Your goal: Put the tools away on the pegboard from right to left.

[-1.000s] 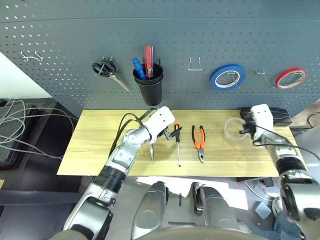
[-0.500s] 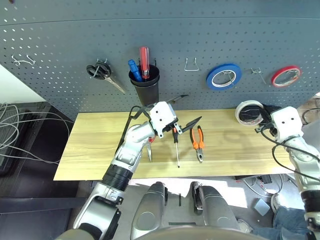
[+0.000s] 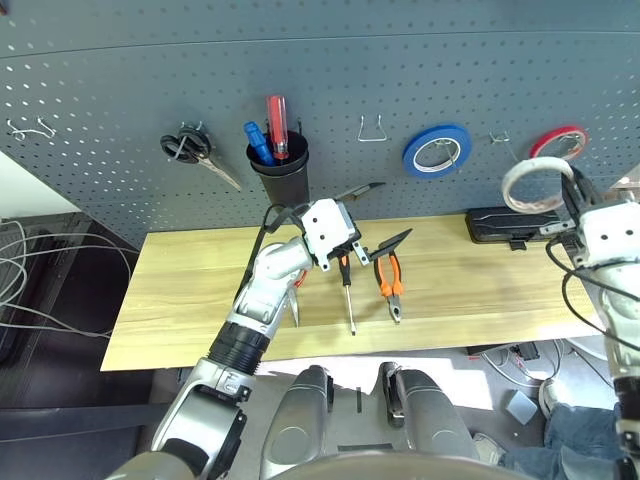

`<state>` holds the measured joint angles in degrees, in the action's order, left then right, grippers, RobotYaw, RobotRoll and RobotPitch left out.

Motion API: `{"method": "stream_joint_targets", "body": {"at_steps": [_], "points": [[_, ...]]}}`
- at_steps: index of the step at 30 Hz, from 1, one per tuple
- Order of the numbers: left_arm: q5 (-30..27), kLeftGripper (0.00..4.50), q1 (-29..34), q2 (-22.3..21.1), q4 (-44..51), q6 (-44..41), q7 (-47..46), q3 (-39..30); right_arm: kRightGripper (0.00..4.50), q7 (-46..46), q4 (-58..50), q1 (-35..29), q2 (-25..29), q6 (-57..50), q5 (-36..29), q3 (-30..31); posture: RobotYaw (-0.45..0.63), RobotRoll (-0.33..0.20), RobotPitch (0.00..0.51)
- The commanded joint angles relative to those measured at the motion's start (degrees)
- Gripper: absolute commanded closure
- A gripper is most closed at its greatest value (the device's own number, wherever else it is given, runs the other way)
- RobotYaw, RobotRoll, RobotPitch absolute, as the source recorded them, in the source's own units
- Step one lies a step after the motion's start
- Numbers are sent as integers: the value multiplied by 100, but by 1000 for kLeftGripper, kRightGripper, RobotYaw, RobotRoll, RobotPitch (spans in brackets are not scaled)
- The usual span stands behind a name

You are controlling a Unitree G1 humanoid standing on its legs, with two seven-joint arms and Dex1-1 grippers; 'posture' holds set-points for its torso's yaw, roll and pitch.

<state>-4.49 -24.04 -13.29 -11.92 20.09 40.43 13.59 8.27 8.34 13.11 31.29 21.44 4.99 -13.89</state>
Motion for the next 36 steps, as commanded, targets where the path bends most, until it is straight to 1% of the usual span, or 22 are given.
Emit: {"method": "stream_joint_targets", "body": {"at_steps": [1,4,7,9,10,11,12,13,15,18,20,23,27,28,29,30,32,34,36], "points": [[55,0,9,-13,-98,49,29,23,4476,43,417,297,-78,-184,126,258,7,0,191],[115,0,8,-53,-83,21,-21,8,4476,62,776,624,-127,-263,201,431,27,0,189],[154,0,31,-91,-76,-6,-57,-2,4476,30,1017,757,-168,-308,194,471,39,0,189],[161,0,67,-112,-55,-46,-88,-1,3801,31,1145,784,-175,-330,204,496,45,0,191],[166,0,91,-131,-43,-39,-96,6,3590,15,1193,781,-197,-322,176,479,48,0,191],[168,0,109,-146,-33,-35,-103,13,3207,2,1224,775,-206,-309,156,462,49,0,191],[169,0,120,-158,-27,-28,-109,20,2922,-8,1240,769,-213,-304,139,450,50,0,191],[177,0,137,-172,-27,-20,-113,27,2483,-31,1267,746,-209,-273,117,417,49,0,192],[195,0,159,-182,-25,-12,-113,29,1768,-65,1302,708,-195,-235,87,371,49,0,192],[251,0,179,-196,-17,9,-103,53,846,-183,1355,488,-185,-204,-26,187,47,0,192],[362,0,168,-239,-13,55,-109,92,115,-176,1371,273,-229,-341,-144,109,46,0,193],[506,0,158,-304,-59,85,-124,131,53,25,1297,-20,-333,-599,-367,137,48,0,193],[684,0,169,-382,-143,60,-174,156,53,364,1171,-194,-436,-1092,-581,223,46,0,193],[773,0,167,-422,-195,71,-212,168,53,502,1152,-217,-496,-1207,-699,236,47,0,193],[930,0,141,-493,-298,46,-283,179,53,854,1185,-230,-574,-1494,-847,382,47,0,193],[1117,0,105,-584,-414,38,-359,195,53,1271,1205,-223,-666,-2154,-1054,565,49,0,194],[1319,0,61,-676,-544,43,-450,219,53,1732,1185,-210,-746,-2988,-1274,758,48,0,193],[1724,0,-11,-890,-746,337,-555,350,53,1801,1093,16,-956,-4255,-1568,829,56,0,195],[2047,0,-85,-1046,-921,565,-688,453,53,1802,1170,290,-1130,-5129,-1726,867,64,0,198]]}}
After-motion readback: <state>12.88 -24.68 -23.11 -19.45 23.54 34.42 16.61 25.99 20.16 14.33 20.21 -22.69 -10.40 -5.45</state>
